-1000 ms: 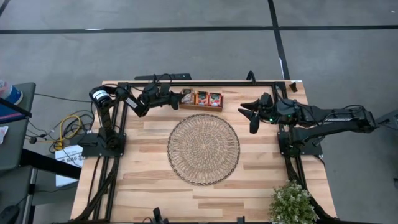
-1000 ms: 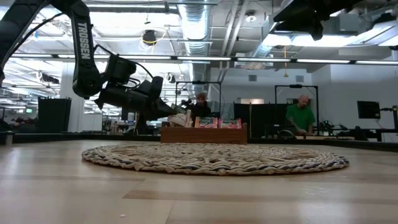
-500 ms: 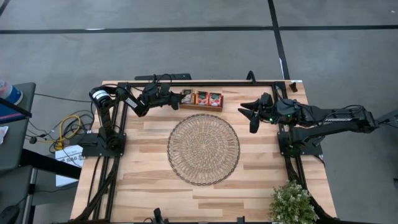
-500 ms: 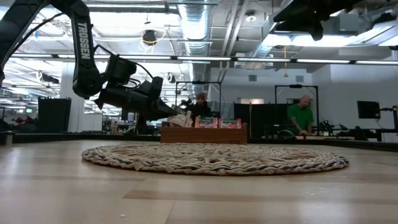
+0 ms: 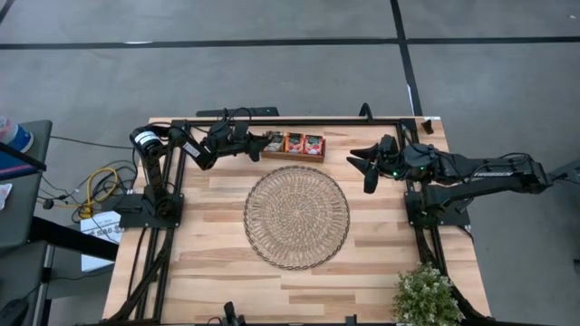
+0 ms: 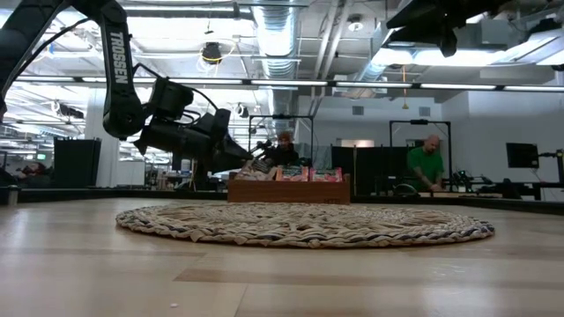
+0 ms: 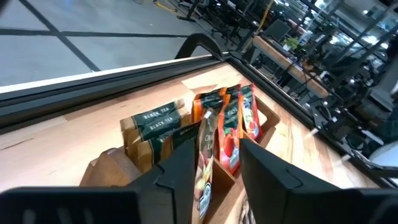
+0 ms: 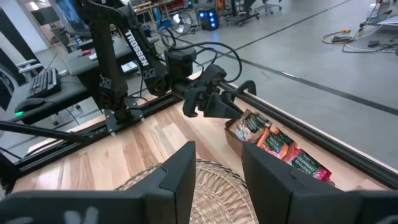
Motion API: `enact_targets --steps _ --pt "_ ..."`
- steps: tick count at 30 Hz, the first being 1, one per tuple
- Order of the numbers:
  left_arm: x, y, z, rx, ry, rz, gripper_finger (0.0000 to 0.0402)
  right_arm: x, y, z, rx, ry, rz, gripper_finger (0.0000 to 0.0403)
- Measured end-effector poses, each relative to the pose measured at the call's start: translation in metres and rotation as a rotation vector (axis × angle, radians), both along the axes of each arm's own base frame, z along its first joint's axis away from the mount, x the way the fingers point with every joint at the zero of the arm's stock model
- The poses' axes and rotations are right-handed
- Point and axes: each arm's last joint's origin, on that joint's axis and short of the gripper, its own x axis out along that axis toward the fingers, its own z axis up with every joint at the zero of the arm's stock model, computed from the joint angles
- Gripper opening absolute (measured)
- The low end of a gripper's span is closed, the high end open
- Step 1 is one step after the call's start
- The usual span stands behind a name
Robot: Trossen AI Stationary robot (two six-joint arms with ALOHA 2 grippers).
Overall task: Pick & Place Tea
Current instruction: Put the brown tea bag into the left section of the wooden organizer
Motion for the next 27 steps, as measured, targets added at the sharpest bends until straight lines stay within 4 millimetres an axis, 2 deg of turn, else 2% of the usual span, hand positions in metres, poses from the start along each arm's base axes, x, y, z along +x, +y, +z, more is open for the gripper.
enact_targets --steps 6,11,18,27 --pt "0.005 0.001 0.005 0.041 -0.012 -0.088 0.0126 0.0 0.0 0.0 0.0 0.0 0.0 0.0121" --pt "0.015 0.01 0.012 0.103 0.009 -0.101 0.0127 0.0 0.0 0.0 0.003 -0.001 -0.001 0.0121" --pt "0.029 0.025 0.013 0.062 0.151 -0.115 0.0127 0.0 0.0 -0.001 0.007 0.005 -0.002 0.0121" --pt "0.035 0.03 0.023 0.074 0.164 -0.148 0.0127 -0.001 0.0 -0.002 0.007 0.024 -0.002 0.0121"
